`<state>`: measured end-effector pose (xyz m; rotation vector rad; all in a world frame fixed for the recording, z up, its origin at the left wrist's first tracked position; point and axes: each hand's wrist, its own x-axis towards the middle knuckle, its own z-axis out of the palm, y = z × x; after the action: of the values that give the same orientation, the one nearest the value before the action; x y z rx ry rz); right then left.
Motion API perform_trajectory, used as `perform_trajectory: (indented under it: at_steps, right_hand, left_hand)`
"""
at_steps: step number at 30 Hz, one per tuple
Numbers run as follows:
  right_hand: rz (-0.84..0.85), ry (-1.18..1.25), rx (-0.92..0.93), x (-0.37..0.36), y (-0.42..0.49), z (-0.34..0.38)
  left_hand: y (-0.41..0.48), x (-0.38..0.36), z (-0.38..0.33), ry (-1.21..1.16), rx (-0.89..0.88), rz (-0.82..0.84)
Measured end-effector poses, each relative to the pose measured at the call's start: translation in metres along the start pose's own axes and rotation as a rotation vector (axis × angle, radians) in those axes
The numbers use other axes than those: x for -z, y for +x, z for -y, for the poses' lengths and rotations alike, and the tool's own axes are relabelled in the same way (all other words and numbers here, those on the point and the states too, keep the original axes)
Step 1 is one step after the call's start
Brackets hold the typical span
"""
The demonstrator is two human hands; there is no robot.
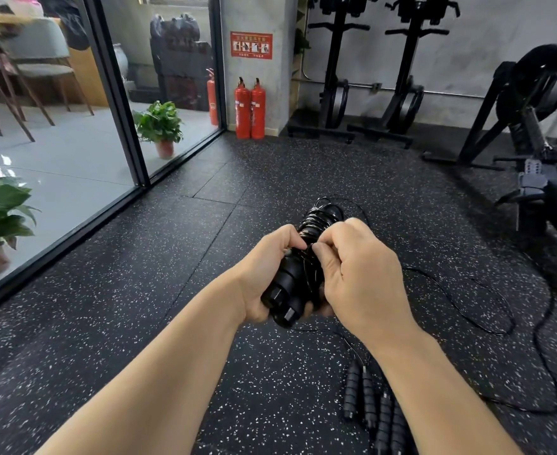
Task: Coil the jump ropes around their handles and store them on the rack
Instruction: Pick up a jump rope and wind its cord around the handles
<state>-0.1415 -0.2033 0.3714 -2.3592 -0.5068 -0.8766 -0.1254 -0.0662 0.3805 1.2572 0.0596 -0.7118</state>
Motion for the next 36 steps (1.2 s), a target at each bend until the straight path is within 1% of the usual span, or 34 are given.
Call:
perform_trajectory:
  at_steps: [5,9,11,15,17,21,25,27,29,31,34,36]
  right_hand:
    - [-0.092,-0.168,0.131,-0.005,0.002,0.001]
    - [-0.116,-0.168,0.175,-0.011,0.007,0.0]
    - [-0.105,-0.127,0.141,-0.014,0.008,-0.002]
    - [-0.076,0.041,-0.05,-0.022,0.006,0.001]
    - [-0.039,0.072,-0.096,-0.02,0.008,0.002]
    - [0.137,0.23,-0.125,-0.007,0.014,-0.004]
    - [0.222,0.162,0.029,-0.005,0.015,-0.006]
    - [0.208,0.14,0.078,-0.006,0.015,-0.008]
    - [0.173,0.145,0.086,-0.006,0.015,-0.01]
    - [0.112,0.194,0.032,-0.006,0.013,-0.01]
    - [0.0,0.279,-0.103,-0.006,0.012,-0.008]
    - [-0.03,0.322,-0.175,-0.006,0.011,-0.007]
  left_hand:
    - [-0.004,0.008,0.0,0.015,0.036,0.046]
    - [-0.005,0.014,0.0,-0.008,0.065,0.069]
    - [-0.004,0.016,0.001,-0.01,0.059,0.058]
    - [-0.002,0.016,0.002,-0.045,0.043,0.056]
    - [-0.001,0.019,0.002,-0.064,0.045,0.057]
    - [0.0,0.028,0.005,-0.093,0.081,0.058]
    - [0.0,0.025,0.005,-0.081,0.113,0.059]
    - [0.0,0.023,0.005,-0.077,0.116,0.06]
    - [0.001,0.021,0.005,-0.082,0.113,0.074]
    - [0.004,0.019,0.006,-0.085,0.109,0.087]
    - [0.008,0.013,0.008,-0.049,0.088,0.081]
    - [0.012,0.01,0.01,-0.025,0.066,0.079]
